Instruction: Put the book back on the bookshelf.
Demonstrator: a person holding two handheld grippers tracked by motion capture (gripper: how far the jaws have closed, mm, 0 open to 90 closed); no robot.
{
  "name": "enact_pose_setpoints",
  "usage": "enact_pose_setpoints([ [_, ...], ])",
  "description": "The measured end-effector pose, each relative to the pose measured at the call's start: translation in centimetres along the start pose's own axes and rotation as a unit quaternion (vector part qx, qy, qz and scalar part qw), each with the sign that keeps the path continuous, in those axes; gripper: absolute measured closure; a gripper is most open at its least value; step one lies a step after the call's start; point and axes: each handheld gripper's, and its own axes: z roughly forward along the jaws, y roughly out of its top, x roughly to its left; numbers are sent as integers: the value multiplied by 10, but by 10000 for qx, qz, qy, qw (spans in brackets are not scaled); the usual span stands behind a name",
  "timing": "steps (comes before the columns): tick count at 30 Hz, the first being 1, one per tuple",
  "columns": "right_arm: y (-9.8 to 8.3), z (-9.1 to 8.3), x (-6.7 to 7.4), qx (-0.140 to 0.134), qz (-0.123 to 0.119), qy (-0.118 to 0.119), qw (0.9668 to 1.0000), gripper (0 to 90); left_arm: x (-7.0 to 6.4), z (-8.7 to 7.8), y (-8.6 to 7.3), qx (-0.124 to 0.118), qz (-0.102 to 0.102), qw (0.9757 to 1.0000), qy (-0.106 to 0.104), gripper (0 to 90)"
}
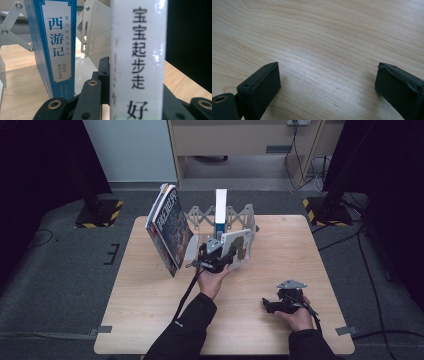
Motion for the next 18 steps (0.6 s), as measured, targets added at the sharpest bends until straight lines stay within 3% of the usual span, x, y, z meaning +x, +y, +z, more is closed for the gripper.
enact_pose_setpoints([
  [6,0,0,0,-5,8,-5,10000,60,1,7,0,-49,-67,10000,35,745],
  [15,-1,0,1,-24,16,-16,10000,57,-4,22,-3,-70,162,9995,249,744],
  [18,-1,0,1,-26,4,-19,10000,55,-4,28,-6,-15,146,9995,284,745],
])
